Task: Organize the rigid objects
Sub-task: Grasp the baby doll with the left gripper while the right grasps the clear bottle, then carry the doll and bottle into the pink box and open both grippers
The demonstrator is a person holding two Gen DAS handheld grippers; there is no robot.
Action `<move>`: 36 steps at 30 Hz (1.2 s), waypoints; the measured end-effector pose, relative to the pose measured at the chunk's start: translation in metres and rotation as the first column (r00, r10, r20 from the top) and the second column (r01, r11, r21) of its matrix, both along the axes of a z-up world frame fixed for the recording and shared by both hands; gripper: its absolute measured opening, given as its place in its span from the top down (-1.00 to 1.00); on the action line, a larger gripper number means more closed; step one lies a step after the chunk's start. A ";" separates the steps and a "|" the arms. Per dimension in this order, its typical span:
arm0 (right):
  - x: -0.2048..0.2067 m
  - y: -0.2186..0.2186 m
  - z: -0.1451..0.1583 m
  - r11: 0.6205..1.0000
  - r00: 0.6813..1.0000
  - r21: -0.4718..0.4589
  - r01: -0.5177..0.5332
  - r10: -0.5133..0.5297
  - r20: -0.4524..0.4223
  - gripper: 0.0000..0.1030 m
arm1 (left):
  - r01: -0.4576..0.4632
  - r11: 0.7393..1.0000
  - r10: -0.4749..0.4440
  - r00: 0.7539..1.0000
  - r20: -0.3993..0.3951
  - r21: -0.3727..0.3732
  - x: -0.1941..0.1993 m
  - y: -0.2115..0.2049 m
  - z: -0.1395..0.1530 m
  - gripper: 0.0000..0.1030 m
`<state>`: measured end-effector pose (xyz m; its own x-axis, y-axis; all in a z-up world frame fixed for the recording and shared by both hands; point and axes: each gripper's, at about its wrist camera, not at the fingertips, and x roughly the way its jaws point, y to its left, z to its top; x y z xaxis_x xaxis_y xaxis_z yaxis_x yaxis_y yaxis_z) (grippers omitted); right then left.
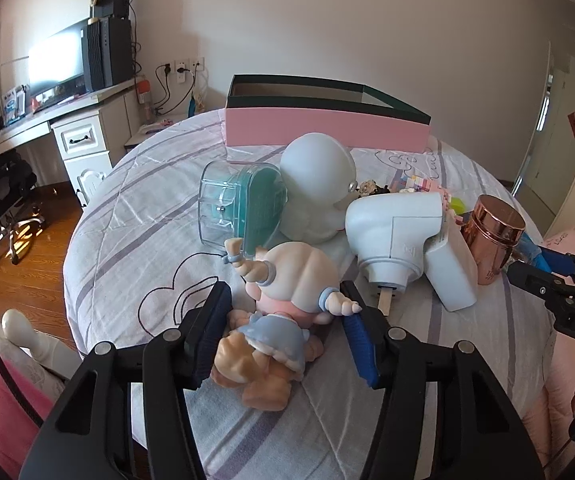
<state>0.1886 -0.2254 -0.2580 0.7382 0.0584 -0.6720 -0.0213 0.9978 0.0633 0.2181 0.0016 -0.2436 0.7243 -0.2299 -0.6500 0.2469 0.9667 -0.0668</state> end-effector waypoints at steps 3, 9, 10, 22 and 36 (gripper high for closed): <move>0.002 -0.003 -0.002 1.000 1.000 0.017 -0.007 0.007 -0.001 -0.26 | 0.014 1.000 -0.015 1.000 0.006 0.015 -0.003 -0.008 -0.001 -0.09; 0.008 -0.010 0.000 0.999 1.000 0.030 -0.016 0.016 -0.009 -0.27 | 0.009 1.000 -0.009 1.000 -0.003 -0.008 -0.004 -0.007 0.001 -0.09; 0.004 -0.011 0.004 1.000 1.000 0.021 -0.004 0.004 0.007 -0.28 | 0.003 1.000 -0.003 1.000 -0.002 -0.013 -0.004 -0.007 0.002 -0.09; -0.006 0.000 0.009 0.998 0.998 0.008 -0.060 0.060 0.008 -0.07 | -0.009 1.000 0.009 1.000 -0.008 -0.010 -0.006 -0.005 0.003 -0.09; 0.035 -0.008 -0.005 0.997 0.998 0.045 -0.062 0.062 -0.009 0.01 | 0.001 1.000 -0.001 1.000 0.001 -0.004 -0.007 -0.012 0.007 -0.09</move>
